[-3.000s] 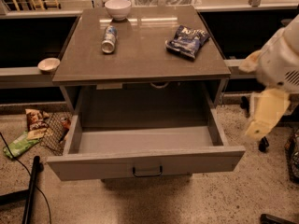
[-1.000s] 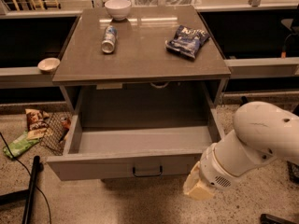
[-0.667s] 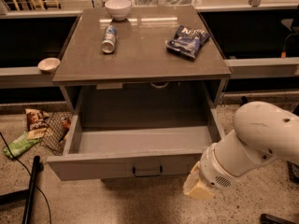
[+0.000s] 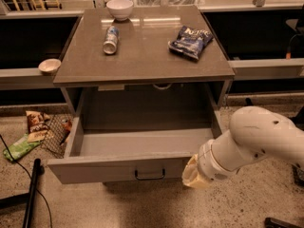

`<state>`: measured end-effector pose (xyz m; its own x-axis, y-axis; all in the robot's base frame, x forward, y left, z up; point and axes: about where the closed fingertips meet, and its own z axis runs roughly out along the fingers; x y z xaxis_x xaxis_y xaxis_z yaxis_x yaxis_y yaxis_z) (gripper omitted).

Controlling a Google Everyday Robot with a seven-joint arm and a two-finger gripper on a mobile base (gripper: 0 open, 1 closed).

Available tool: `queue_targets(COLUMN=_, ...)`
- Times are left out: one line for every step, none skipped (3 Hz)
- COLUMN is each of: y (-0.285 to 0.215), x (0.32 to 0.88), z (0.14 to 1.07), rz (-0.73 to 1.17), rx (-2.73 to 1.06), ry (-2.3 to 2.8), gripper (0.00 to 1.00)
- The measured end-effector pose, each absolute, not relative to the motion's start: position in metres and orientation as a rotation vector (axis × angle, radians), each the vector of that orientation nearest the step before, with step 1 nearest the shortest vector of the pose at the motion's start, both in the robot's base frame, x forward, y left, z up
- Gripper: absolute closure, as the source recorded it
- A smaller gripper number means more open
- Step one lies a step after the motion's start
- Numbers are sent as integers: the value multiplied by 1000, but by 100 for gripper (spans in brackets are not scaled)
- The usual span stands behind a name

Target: Close top drawer

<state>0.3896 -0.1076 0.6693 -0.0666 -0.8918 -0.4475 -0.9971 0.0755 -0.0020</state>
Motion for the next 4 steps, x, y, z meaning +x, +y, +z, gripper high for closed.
queue_targets(y=-107, x=412, z=654, rz=404, rx=-1936, ry=1926, gripper=100)
queue_targets(y=-109, x=426, z=647, rz=433, rx=-1924, ry=1897, gripper=100)
queue_targets(y=-109, x=426, z=647, rz=433, rx=-1924, ry=1897, gripper=81)
queue_targets(y=-109, x=426, z=647, rz=433, rx=-1924, ry=1897, gripper=58)
